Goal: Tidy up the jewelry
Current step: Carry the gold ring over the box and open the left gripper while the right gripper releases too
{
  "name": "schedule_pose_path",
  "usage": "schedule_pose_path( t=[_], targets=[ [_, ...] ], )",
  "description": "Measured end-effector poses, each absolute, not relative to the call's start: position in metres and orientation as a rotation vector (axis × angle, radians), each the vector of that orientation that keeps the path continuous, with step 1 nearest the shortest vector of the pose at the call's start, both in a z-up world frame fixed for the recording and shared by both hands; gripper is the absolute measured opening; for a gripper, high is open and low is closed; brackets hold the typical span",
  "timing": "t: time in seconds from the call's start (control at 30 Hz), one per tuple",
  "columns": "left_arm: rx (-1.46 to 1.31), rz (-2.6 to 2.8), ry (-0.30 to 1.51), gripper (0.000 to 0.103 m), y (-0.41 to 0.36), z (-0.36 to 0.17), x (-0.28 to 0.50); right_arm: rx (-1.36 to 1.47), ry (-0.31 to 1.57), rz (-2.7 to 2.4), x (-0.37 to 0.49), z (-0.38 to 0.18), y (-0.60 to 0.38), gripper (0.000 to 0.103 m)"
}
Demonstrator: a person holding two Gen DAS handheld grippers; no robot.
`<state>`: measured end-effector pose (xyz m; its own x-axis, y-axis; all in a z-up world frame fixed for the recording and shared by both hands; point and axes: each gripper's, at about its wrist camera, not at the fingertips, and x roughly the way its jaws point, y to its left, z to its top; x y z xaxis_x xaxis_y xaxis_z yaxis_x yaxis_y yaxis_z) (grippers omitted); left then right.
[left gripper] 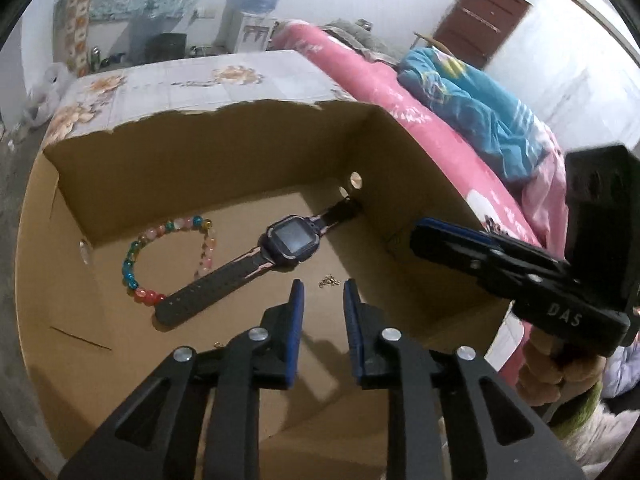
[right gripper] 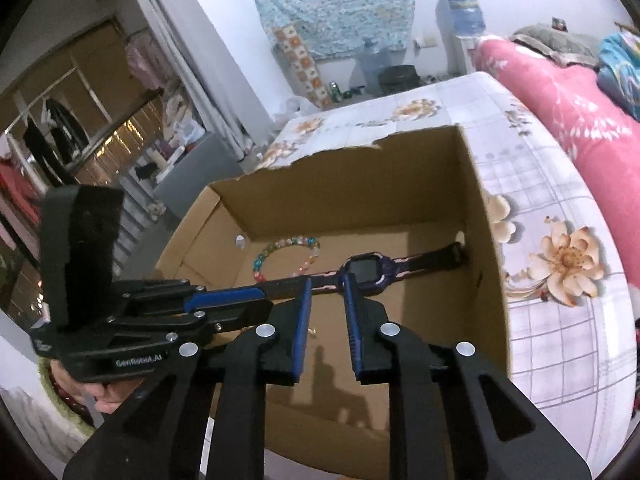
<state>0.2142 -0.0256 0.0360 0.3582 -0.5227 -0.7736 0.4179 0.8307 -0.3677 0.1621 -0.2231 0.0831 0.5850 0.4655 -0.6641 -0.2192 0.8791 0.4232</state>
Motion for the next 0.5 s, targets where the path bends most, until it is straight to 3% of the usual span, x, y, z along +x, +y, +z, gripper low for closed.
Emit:
schedule_pose_path(
  t=[0.27,0.5],
  targets=[
    [-0.149,-0.603,1.006,0.02,-0.012,0.046,0.208,0.36,0.799,0.377,0.144,0.099,-0.248,0.019],
    [-0.162,-0.608,0.949,0.024,0.002,0.062,0.187,0.354,0.744,0.346,0.123,0.116,-0.256,0.026]
  ],
)
